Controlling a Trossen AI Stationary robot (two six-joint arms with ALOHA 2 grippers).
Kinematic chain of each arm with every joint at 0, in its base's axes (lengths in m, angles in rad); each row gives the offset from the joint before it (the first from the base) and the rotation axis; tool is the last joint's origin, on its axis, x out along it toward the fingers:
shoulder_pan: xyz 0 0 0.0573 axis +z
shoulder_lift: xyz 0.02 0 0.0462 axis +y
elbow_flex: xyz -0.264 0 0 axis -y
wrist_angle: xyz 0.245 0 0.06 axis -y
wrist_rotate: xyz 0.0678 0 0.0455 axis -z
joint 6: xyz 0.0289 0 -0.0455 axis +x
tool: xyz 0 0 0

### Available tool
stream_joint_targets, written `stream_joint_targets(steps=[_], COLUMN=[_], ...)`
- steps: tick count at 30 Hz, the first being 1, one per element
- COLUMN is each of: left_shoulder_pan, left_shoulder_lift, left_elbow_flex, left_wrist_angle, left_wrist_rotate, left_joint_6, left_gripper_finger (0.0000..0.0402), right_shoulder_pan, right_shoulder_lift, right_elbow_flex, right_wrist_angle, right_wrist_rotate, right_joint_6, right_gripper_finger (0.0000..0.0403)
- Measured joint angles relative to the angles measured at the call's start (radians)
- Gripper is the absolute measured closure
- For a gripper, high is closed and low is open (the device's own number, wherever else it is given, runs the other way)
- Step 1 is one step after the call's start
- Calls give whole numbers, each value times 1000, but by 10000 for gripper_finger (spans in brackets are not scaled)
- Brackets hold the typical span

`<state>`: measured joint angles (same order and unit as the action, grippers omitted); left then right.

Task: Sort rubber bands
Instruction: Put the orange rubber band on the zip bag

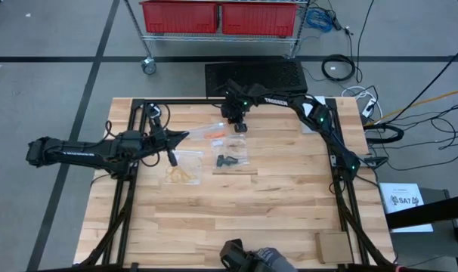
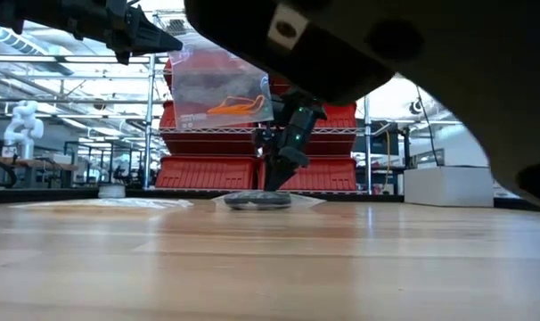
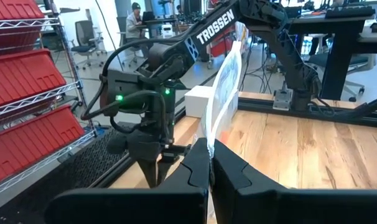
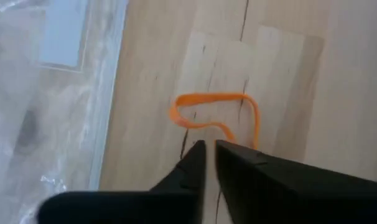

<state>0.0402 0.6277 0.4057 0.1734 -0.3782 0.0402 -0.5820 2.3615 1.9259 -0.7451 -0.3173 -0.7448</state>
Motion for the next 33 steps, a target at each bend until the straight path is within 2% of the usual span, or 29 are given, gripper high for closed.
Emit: stream_joint_targets(steps=[4,9,14,20,25,29,33], left_shoulder_pan=[0,0,0,0,0,9,19], left_shoulder_lift=[0,0,0,0,1,1,1], left_elbow_flex=[0,0,0,0,0,0,0], left_wrist_angle=[-1,-2,-3,-4,-8,-15,-21], left_wrist_rotate=[0,0,-1,-20,-24,-26,-27], left_joint_6=[0,1,0,0,-1,-6,-8], left_gripper_finger=[398,398,398,398,398,398,398], right_shoulder_pan=[-11,-40,-78,-85,-70,-87,-97], right_shoulder_lift=[0,-10,-11,-3,41,47,55], right_elbow_flex=[0,0,1,1,3,34,58], right_wrist_angle=[-1,-95,-50,73,41,-39,-138], right_wrist_rotate=[69,67,-110,-199,-166,-62,-19], right_joint_6=[-4,-21,-38,-56,-73,-66,-57], right_gripper_finger=[398,402,402,403,403,403,403])
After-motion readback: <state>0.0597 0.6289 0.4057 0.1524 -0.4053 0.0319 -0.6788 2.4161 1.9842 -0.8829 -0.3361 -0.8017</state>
